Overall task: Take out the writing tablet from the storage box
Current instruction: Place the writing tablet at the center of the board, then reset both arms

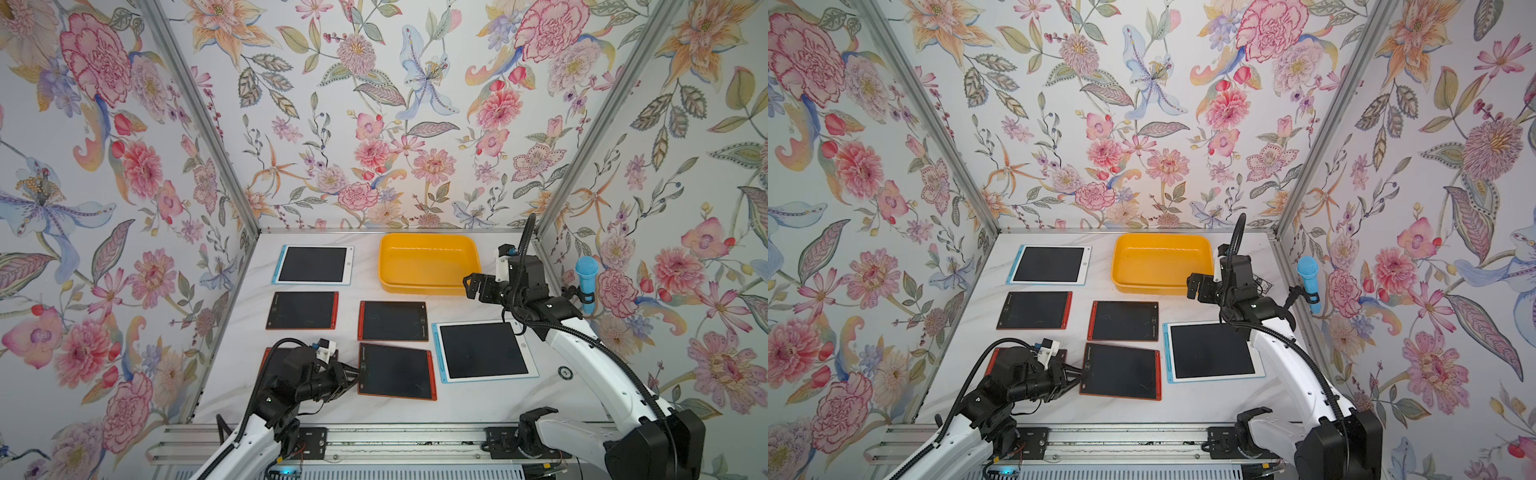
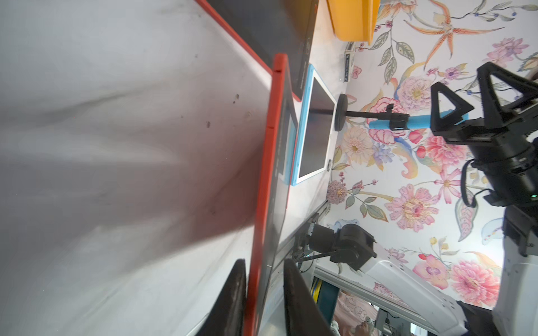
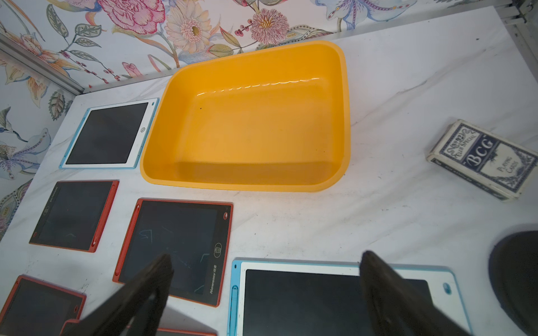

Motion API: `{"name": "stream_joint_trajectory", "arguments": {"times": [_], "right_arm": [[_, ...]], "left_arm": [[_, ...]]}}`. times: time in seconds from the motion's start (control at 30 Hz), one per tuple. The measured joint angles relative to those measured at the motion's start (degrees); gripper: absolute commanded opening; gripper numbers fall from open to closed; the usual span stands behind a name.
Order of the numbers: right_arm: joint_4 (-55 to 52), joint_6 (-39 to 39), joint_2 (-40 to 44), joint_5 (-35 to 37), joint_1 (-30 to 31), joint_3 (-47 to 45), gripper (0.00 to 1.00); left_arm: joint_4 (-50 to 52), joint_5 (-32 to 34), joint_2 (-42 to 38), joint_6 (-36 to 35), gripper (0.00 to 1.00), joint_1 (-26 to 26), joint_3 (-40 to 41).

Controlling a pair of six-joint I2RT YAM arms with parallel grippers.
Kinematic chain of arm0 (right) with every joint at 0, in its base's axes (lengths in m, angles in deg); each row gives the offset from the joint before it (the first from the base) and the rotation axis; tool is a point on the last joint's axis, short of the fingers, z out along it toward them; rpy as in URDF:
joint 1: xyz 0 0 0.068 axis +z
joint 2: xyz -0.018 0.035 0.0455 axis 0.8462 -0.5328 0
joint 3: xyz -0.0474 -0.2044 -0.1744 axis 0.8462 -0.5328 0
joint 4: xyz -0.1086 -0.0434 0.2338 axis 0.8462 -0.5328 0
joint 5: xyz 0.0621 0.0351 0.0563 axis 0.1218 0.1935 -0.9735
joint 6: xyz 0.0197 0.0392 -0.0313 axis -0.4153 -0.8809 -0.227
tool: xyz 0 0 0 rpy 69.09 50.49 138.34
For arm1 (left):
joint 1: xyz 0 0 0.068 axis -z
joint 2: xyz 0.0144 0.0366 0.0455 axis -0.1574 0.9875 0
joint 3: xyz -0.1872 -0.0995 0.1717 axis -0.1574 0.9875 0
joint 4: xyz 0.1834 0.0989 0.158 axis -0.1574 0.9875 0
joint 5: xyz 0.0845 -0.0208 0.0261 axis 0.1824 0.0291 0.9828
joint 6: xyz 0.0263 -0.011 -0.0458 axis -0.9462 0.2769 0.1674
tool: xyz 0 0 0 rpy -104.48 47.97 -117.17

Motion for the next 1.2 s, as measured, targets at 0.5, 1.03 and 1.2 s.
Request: {"name": "stream_joint_trajectory", "arguments": {"times": [0.5,1.03,1.2], "right_arm": [[0.31,0.33,-0.13,0.00,-0.13,-0.90,1.00],[0.94,0.66,0.52,1.27,-2.38,-2.27,1.00],[1.31,1.03,0.48,0.17,-4.70,-2.29,1.00]], "left_arm": [[3.82,3.61,-0.90,-3.10,0.70,-0.37,0.48],[12.61,15.30,18.40,-21.35,1.00,-5.90,-26.12],[11.67,22.36,25.31,-30.25,1.00,-6.75,-35.32]]}}
